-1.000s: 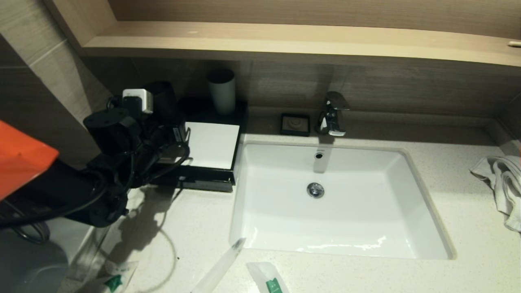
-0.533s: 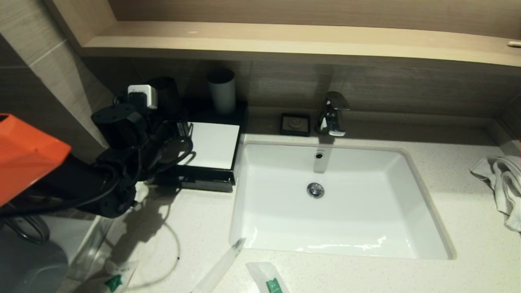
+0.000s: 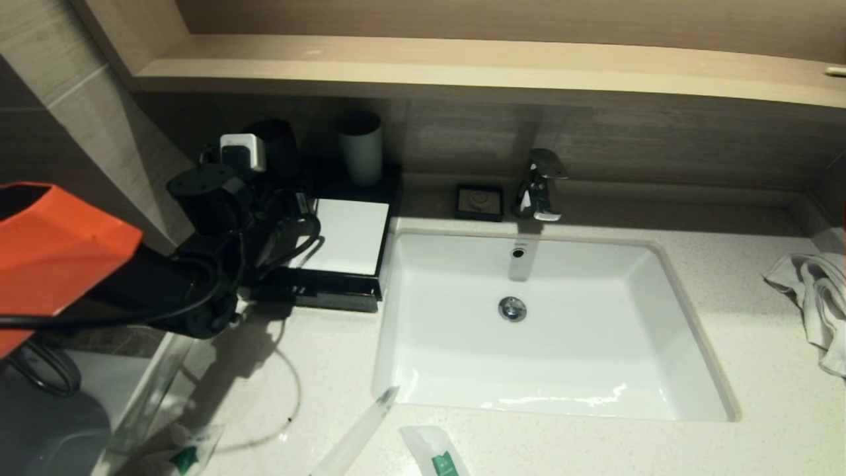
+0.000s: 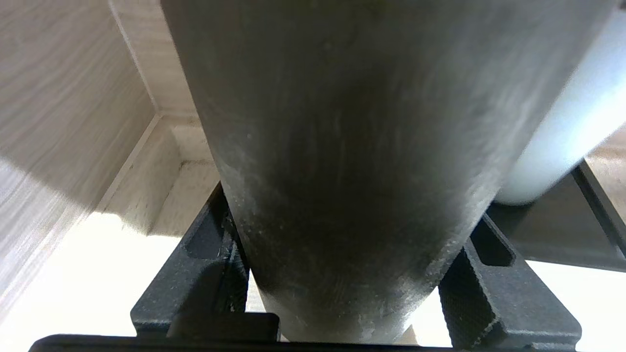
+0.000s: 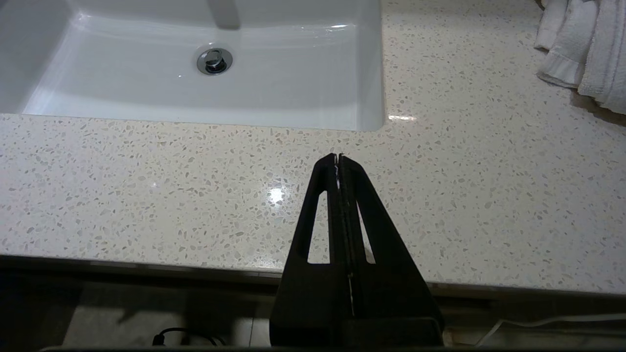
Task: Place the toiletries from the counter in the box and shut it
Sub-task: Place the cup on the storage box
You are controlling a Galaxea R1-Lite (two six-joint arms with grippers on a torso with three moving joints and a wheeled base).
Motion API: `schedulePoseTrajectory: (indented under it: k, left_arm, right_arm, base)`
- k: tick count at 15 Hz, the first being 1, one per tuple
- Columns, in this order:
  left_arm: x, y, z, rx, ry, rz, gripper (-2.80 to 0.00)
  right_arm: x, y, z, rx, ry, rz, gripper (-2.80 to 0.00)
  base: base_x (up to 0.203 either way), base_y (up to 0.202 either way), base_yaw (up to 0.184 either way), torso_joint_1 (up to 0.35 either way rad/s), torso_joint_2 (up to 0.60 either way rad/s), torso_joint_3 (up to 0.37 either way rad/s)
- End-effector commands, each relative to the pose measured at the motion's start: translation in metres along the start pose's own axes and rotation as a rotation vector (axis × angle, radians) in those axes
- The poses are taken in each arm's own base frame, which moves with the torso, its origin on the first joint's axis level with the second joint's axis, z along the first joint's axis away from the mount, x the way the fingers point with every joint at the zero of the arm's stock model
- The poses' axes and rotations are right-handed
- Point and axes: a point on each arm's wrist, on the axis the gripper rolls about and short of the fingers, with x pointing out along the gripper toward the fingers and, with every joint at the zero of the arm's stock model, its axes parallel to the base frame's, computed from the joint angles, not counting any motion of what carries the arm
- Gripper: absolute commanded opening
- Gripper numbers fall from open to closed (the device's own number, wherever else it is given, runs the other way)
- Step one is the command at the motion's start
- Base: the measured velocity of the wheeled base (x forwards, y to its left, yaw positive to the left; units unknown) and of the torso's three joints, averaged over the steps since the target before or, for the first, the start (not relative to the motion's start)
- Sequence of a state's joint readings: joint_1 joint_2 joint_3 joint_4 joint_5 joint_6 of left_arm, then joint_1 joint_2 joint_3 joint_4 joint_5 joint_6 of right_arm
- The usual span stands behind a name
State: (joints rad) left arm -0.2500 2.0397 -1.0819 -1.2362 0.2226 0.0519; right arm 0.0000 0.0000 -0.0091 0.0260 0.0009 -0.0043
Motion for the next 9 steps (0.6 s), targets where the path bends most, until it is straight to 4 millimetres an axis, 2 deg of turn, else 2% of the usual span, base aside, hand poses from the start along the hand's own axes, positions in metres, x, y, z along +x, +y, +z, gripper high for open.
schedulePoseTrajectory:
  k: [1,9]
  left_arm:
    - [0.009,-0.002,-0.004,0.004,-0.016,0.002,-2.80]
    - [0.029,-0.007,-0.008,0.000,-0.049,0.006,-2.80]
  right_arm:
    - [0.000,0.000,0.000,0.000,0.000,0.001,-2.80]
    - [0.000,0.000,0.000,0.000,0.000,0.001,-2.80]
  base:
    - [0.000,0.000,0.000,0.000,0.00,0.000]
    - [0.000,0.000,0.000,0.000,0.00,0.000]
